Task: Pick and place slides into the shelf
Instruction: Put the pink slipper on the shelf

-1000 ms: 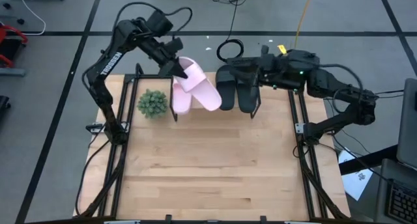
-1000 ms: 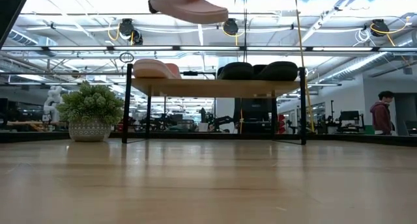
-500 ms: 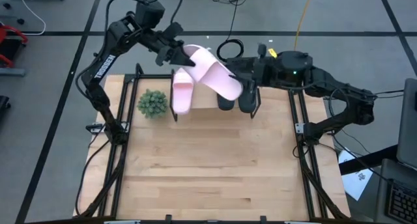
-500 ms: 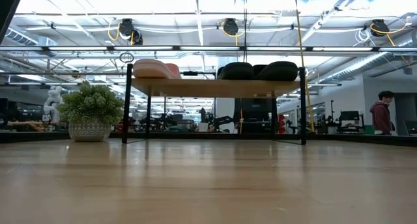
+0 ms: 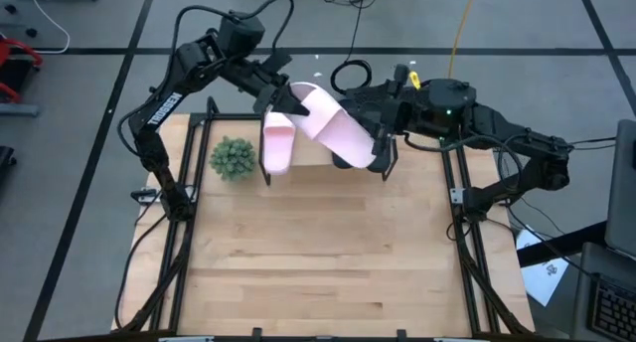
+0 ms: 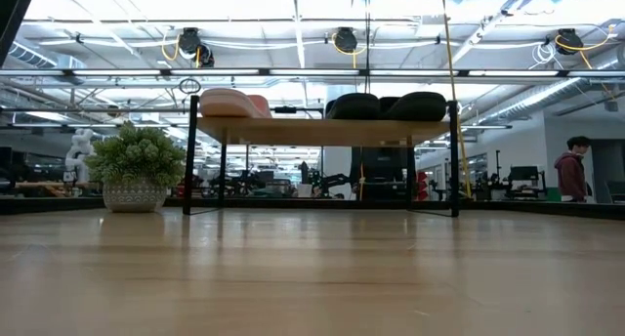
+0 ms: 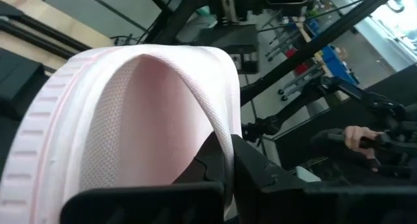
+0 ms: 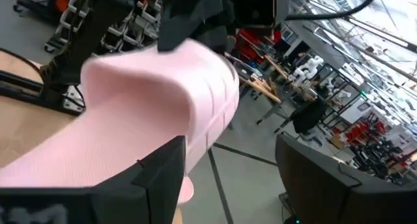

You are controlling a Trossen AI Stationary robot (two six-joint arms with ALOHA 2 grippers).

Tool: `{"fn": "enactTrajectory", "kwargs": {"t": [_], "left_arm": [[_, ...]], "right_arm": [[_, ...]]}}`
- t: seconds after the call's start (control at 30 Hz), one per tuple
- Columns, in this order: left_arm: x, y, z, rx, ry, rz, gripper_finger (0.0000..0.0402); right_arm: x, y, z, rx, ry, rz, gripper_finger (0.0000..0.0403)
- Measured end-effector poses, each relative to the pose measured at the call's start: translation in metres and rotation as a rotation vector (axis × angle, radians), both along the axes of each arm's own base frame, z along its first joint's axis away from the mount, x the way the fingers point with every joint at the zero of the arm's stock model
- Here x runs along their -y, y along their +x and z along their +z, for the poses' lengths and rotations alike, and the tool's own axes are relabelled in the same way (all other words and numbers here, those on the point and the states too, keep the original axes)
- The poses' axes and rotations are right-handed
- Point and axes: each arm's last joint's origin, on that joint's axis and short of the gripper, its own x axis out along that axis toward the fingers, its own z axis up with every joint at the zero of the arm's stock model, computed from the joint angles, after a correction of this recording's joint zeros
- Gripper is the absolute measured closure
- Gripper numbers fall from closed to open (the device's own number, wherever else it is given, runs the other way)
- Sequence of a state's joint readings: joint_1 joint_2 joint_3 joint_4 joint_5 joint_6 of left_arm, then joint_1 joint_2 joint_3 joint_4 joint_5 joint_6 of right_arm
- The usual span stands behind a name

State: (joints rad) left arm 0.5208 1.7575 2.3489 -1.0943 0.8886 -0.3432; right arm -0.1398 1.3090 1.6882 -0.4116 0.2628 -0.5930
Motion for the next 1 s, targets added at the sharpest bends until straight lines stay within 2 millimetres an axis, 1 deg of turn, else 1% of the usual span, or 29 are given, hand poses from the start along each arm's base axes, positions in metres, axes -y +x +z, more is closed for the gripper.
{"fn": "enactTrajectory", "kwargs": {"t": [0.13, 0.23, 0.47, 0.6, 0.7, 0.77, 0.87, 1.0], "left_arm": [[0.005, 0.005, -0.001, -0.004, 0.004, -0.008, 0.0402], [0.008, 0.01, -0.002, 0.0, 0.015, -0.009, 0.0402], [0.004, 0.01, -0.001, 0.016, 0.024, 0.007, 0.0402], [-0.003, 0.007, -0.001, 0.014, 0.031, 0.042, 0.0402], [-0.009, 0.005, -0.001, 0.018, 0.043, 0.067, 0.0402], [-0.013, 0.002, -0.001, 0.02, 0.052, 0.078, 0.0402], [-0.017, 0.0, -0.001, 0.02, 0.052, 0.092, 0.0402], [-0.016, 0.001, 0.0, 0.021, 0.047, 0.089, 0.0401]], "right_arm": [[0.001, 0.005, 0.001, 0.028, -0.005, 0.001, 0.0172], [0.002, 0.011, -0.002, 0.017, -0.002, 0.0, 0.0172], [0.001, 0.012, -0.004, 0.013, 0.002, 0.0, 0.0172], [0.0, 0.002, 0.001, 0.026, -0.002, -0.024, 0.0172], [-0.006, -0.01, 0.01, 0.069, 0.016, -0.009, 0.0172], [-0.009, -0.015, 0.011, 0.071, 0.029, 0.002, 0.0172], [-0.013, -0.015, 0.011, 0.072, 0.052, 0.013, 0.0172], [-0.015, -0.012, 0.009, 0.064, 0.053, 0.023, 0.0172]]}}
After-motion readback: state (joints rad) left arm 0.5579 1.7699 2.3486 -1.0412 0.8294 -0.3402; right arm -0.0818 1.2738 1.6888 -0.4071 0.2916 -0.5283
